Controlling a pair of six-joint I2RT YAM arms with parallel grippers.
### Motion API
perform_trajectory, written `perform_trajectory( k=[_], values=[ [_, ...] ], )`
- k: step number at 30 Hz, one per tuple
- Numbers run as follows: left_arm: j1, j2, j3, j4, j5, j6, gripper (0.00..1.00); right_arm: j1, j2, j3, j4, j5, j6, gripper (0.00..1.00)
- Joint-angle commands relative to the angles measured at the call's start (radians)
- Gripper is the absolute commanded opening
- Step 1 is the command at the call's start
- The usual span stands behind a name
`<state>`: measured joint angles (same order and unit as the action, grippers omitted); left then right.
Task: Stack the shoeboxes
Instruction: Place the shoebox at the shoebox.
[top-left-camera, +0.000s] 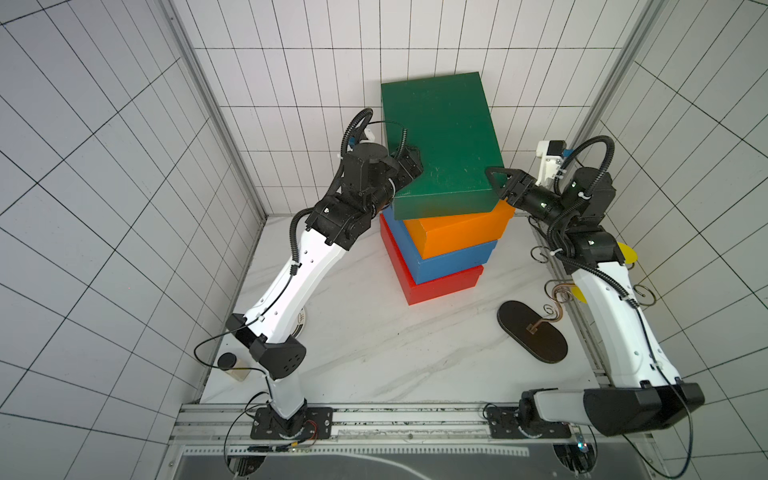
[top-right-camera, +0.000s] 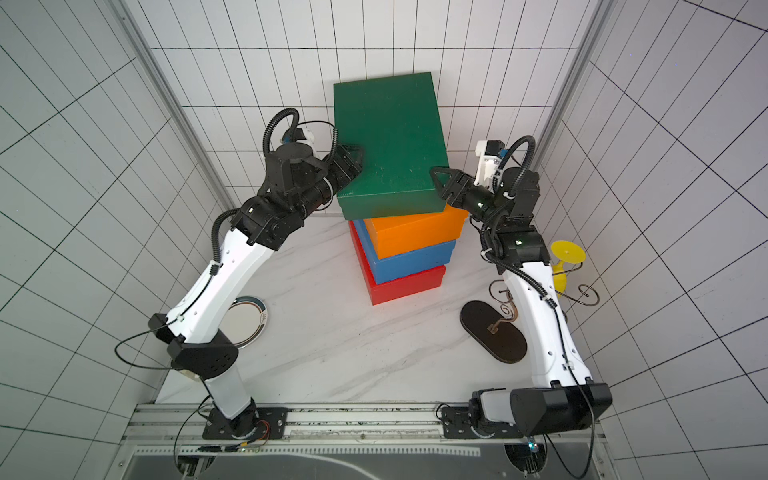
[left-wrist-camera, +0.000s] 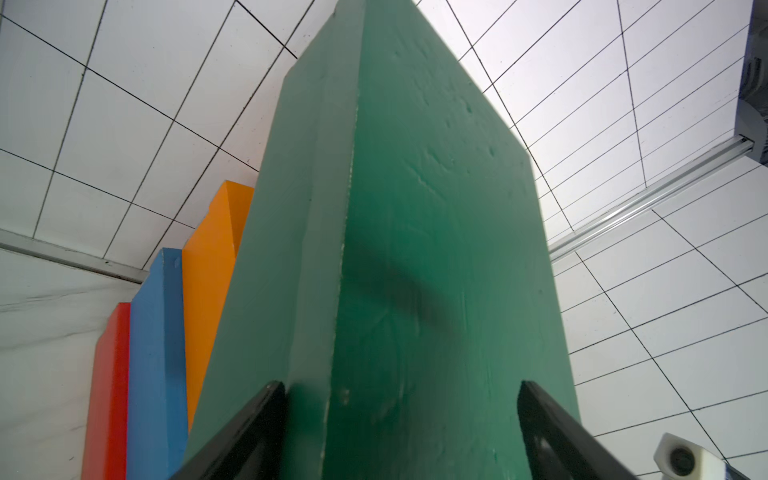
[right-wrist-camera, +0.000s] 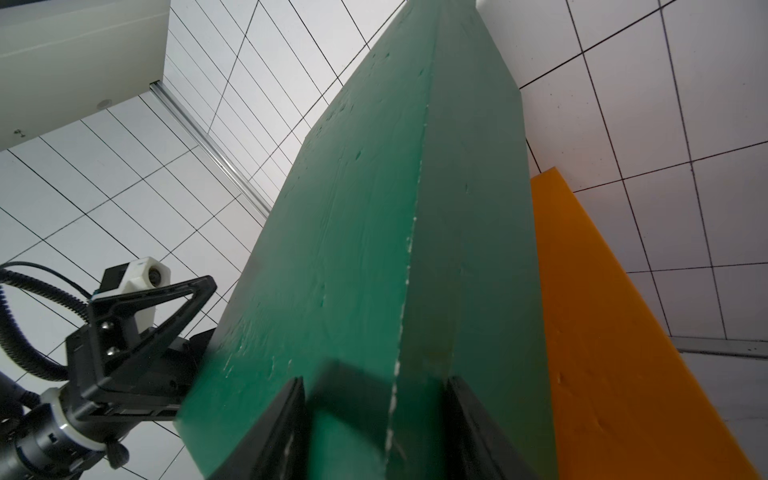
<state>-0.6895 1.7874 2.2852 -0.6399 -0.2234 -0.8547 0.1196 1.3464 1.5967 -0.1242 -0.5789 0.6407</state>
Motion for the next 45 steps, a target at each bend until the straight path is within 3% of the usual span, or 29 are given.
perform_trajectory(
  k=[1,8,17,24,38,45],
  values=[
    [-0.114,0.015,0.018,0.143,0.256,-0.064,0.86,0.047,-0.004,-0.047,0.029,-0.239,0.026,0.63],
    [-0.115,0.009,-0.01,0.143,0.245,-0.076,0.87,0.002,0.001,-0.041,0.06,-0.26,0.072,0.76],
    [-0.115,-0.087,-0.172,0.217,0.219,-0.096,0.89,-0.033,-0.022,-0.028,0.093,-0.297,0.116,0.76],
    [-0.115,-0.062,-0.179,0.212,0.218,-0.097,0.89,-0.043,-0.003,0.01,0.093,-0.304,0.135,0.77],
    [-0.079,-0.057,-0.269,0.225,0.176,-0.103,0.93,-0.106,0.061,0.156,0.093,-0.305,0.175,0.91],
    [-0.031,-0.071,-0.313,0.237,0.2,-0.119,0.97,-0.135,0.084,0.209,0.007,-0.271,0.103,0.91]
  ],
)
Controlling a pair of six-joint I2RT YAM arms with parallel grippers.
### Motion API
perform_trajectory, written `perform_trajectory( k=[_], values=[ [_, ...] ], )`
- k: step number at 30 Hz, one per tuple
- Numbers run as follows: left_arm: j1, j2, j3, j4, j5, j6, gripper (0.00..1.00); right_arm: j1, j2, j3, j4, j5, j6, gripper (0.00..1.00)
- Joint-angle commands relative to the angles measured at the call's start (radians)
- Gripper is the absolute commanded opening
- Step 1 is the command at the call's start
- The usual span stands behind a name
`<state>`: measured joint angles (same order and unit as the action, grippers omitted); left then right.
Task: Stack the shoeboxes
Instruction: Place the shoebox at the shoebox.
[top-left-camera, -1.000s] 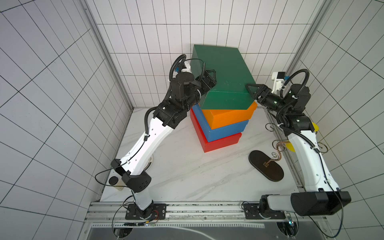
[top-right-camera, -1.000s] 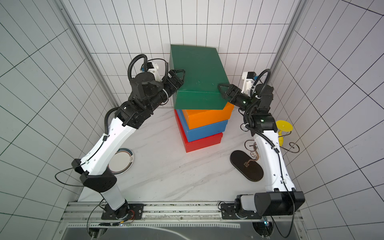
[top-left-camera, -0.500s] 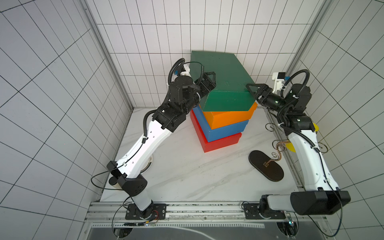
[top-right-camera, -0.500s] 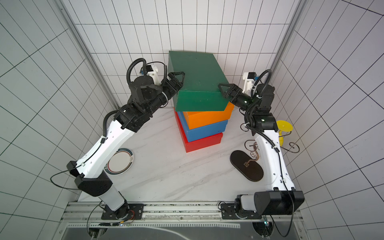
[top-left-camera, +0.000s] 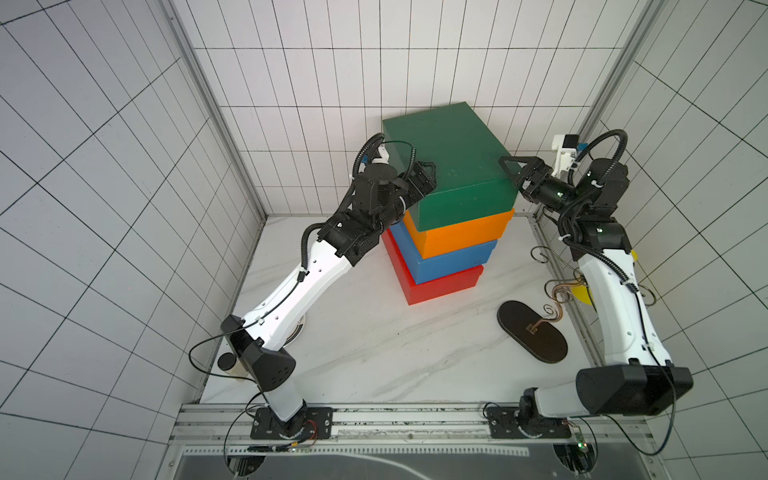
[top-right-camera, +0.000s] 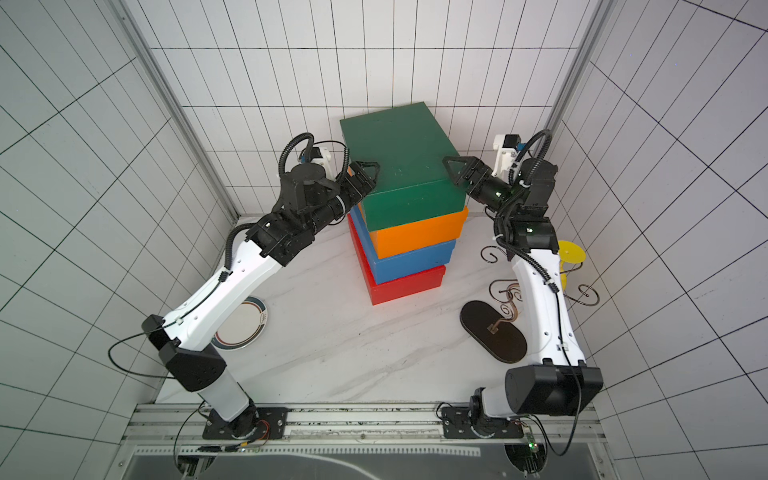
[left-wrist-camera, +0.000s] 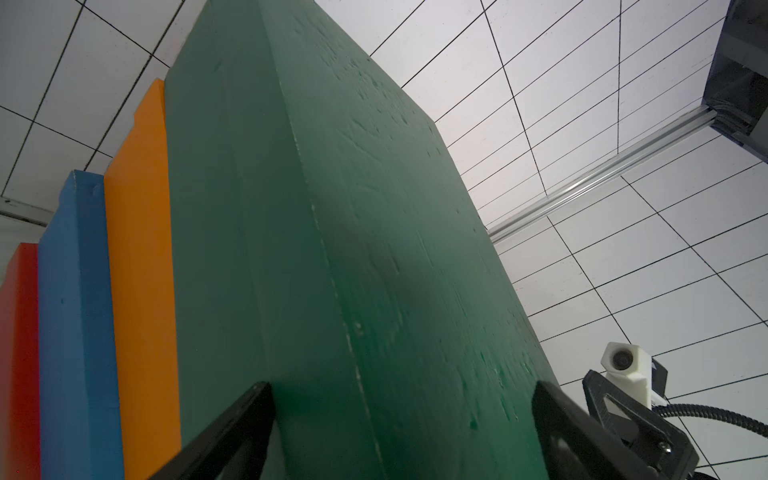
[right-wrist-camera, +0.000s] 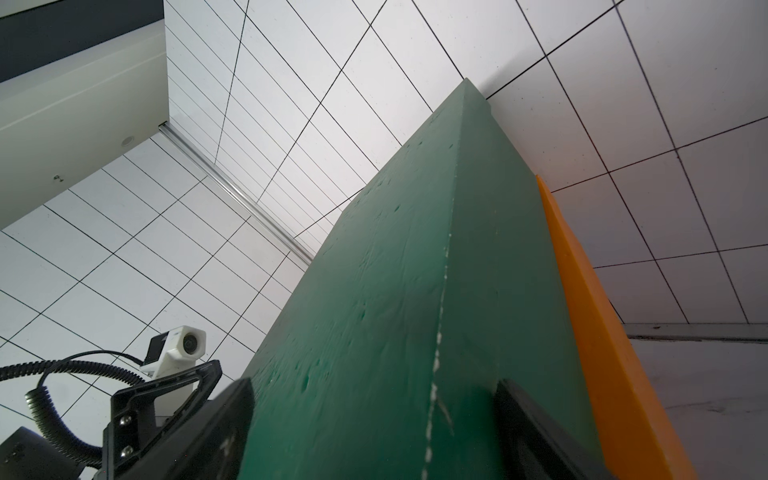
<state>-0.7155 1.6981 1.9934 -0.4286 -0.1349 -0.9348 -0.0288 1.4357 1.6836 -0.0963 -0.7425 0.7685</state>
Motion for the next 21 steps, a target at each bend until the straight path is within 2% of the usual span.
perform_trajectory(
  k=[1,8,13,21],
  values=[
    [0.001,0.014,-0.021,0.023,0.114,-0.037,0.97,0.006,-0.004,0.128,-0.048,-0.087,-0.047,0.92],
    [0.034,-0.041,-0.054,0.025,0.109,-0.021,0.98,-0.054,-0.003,0.087,-0.153,0.03,-0.135,0.95],
    [0.048,-0.044,-0.062,0.027,0.121,-0.024,0.98,-0.054,0.005,0.037,-0.156,0.04,-0.131,0.96],
    [0.089,-0.054,-0.05,0.022,0.143,-0.027,0.98,-0.057,-0.025,0.01,-0.272,0.219,-0.24,0.97]
  ],
)
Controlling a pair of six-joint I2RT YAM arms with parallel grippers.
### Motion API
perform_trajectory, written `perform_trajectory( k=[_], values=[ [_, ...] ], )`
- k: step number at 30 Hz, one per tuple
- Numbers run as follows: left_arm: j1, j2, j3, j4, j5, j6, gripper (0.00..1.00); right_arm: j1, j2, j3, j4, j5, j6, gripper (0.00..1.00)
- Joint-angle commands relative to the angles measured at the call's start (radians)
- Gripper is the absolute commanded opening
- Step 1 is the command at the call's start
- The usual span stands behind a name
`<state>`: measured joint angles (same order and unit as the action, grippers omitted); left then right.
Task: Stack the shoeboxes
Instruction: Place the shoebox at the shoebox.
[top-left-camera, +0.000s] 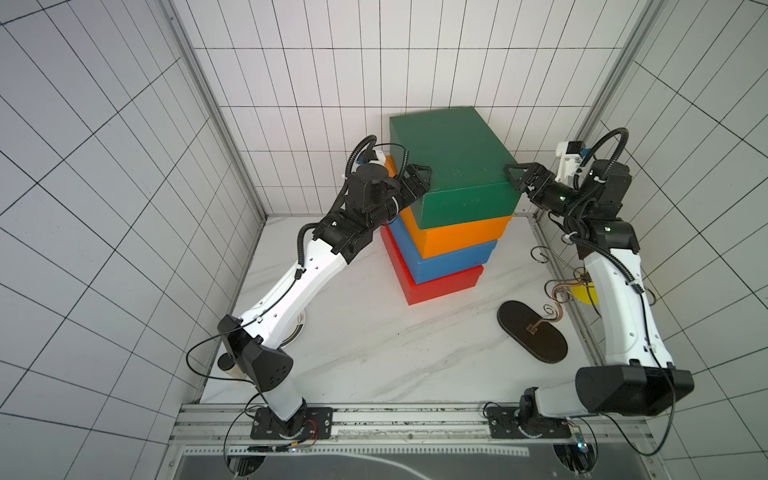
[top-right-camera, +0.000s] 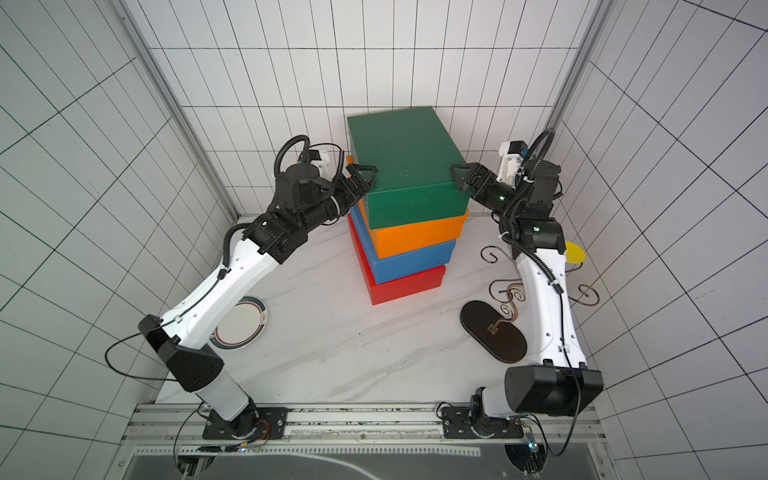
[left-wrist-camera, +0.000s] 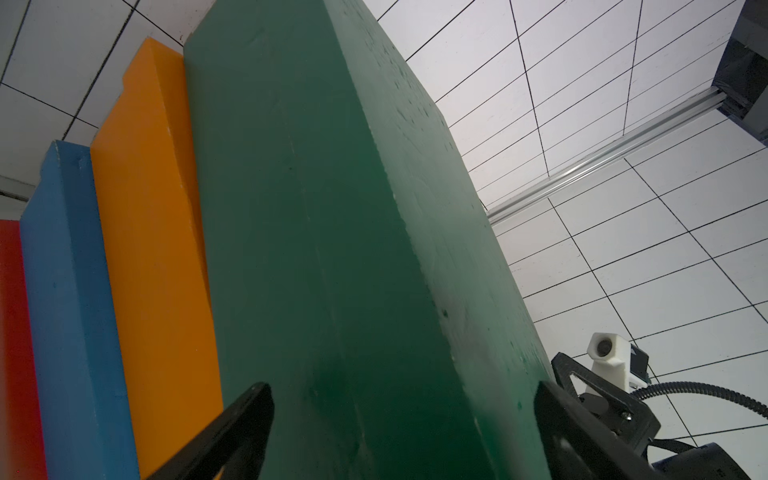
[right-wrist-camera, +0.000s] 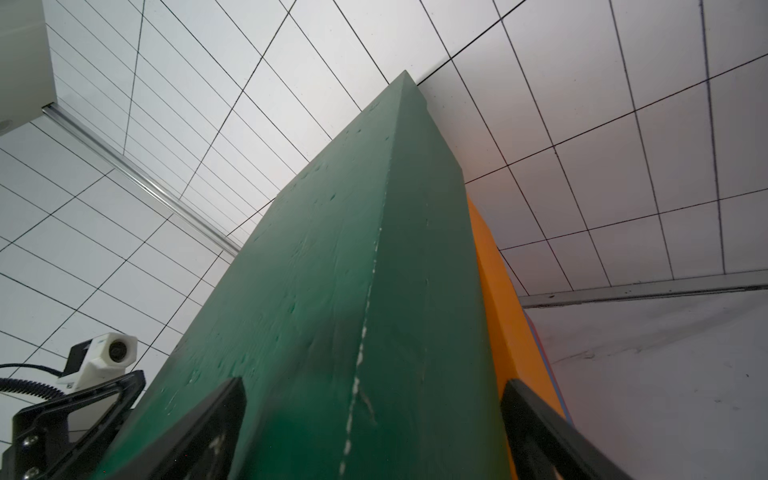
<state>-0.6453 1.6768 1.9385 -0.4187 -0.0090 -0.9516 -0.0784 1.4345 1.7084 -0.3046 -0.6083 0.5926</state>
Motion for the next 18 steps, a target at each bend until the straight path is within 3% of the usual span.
perform_trajectory(
  k=[1,10,18],
  values=[
    [0.028,-0.036,0.01,0.011,0.021,-0.008,0.98,-0.009,-0.034,-0.034,-0.064,0.099,-0.066,0.97],
    [0.131,-0.15,-0.075,0.014,0.035,-0.001,0.98,-0.014,-0.124,-0.131,-0.044,0.134,-0.094,0.96],
    [0.24,-0.242,-0.181,0.021,0.101,0.001,0.97,0.016,-0.239,-0.142,-0.062,0.154,-0.14,0.81]
  ],
)
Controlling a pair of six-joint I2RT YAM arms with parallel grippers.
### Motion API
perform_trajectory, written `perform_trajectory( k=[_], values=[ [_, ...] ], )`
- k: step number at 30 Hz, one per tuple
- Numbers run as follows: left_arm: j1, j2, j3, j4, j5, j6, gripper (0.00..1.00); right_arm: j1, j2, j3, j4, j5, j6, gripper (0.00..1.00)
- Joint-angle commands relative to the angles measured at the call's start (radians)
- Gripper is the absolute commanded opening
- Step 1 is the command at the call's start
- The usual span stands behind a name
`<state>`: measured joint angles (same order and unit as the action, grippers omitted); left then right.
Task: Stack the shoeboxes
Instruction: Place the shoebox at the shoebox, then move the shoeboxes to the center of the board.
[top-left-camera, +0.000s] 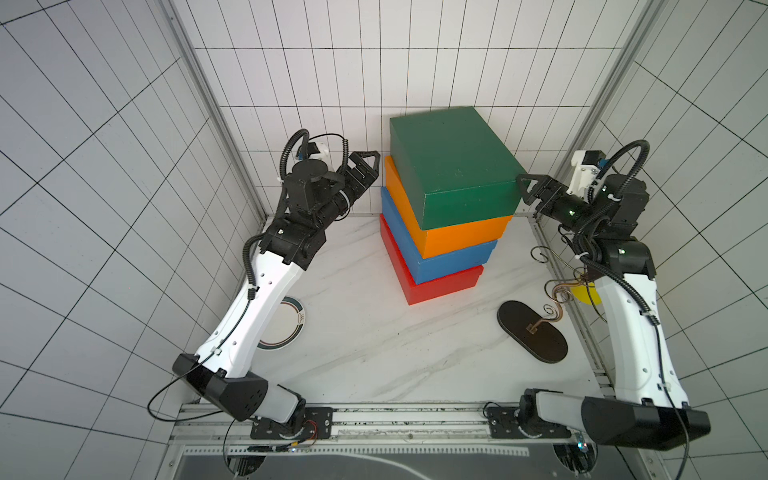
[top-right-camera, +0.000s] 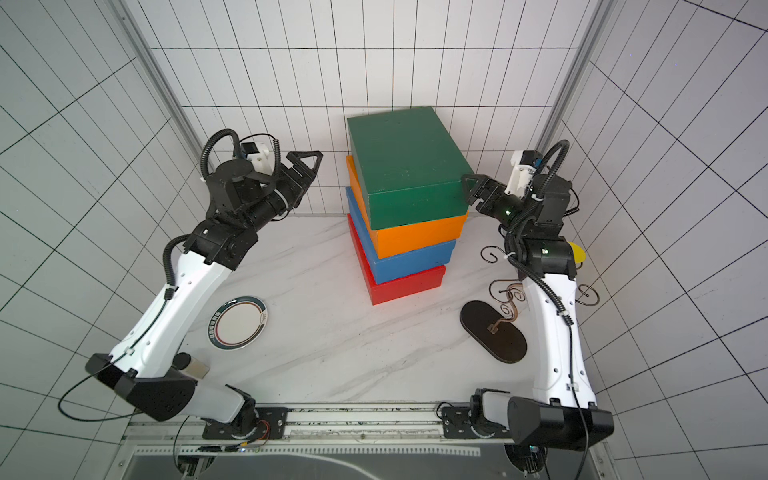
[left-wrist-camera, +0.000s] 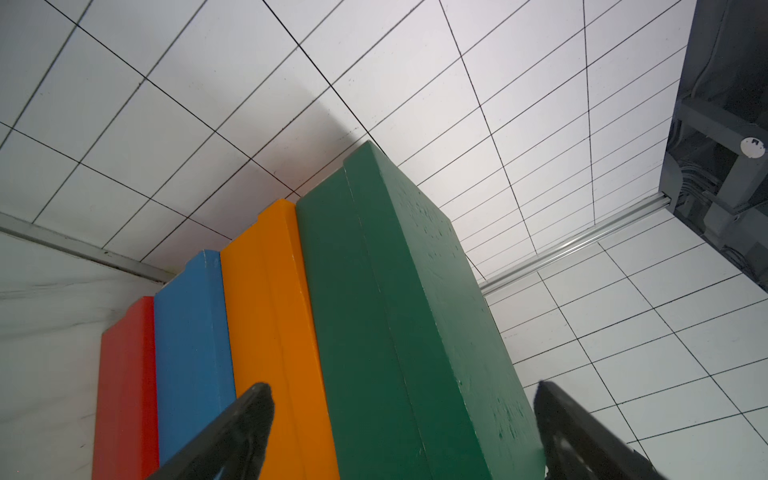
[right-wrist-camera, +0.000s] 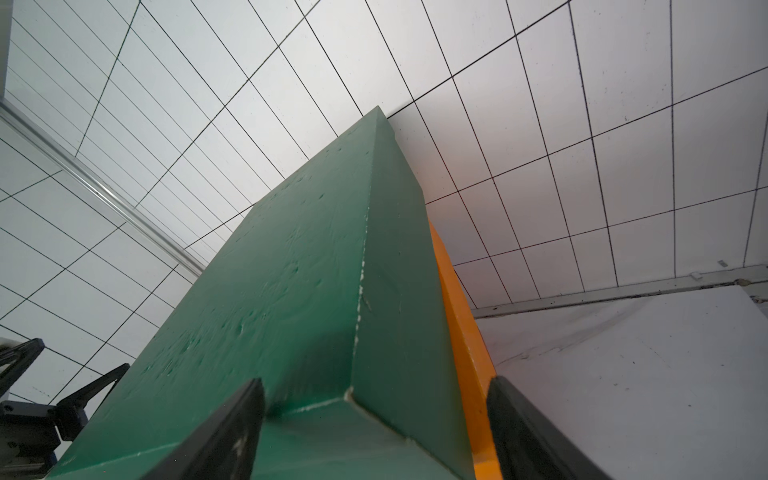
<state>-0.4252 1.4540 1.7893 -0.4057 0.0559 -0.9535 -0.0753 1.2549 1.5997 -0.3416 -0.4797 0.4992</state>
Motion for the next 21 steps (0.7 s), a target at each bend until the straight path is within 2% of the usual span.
perform_trajectory(
  k=[1,6,7,9,16,21],
  values=[
    [0.031,-0.032,-0.048,-0.001,0.04,0.009,0.97,0.031,-0.079,-0.028,-0.046,0.046,-0.064,0.77],
    [0.075,-0.098,-0.162,0.001,0.08,0.023,0.96,0.19,-0.178,-0.075,-0.127,0.165,-0.118,0.53],
    [0.085,-0.111,-0.187,-0.001,0.092,0.022,0.96,0.236,-0.202,-0.1,-0.141,0.202,-0.124,0.41],
    [0.107,-0.135,-0.23,-0.005,0.125,0.026,0.95,0.309,-0.249,-0.157,-0.166,0.258,-0.116,0.0],
    [0.151,-0.237,-0.39,-0.036,0.157,0.054,0.94,0.524,-0.401,-0.399,-0.253,0.342,-0.036,0.0],
    [0.173,-0.285,-0.485,-0.039,0.175,0.054,0.93,0.741,-0.483,-0.649,-0.244,0.479,0.069,0.0]
  ],
)
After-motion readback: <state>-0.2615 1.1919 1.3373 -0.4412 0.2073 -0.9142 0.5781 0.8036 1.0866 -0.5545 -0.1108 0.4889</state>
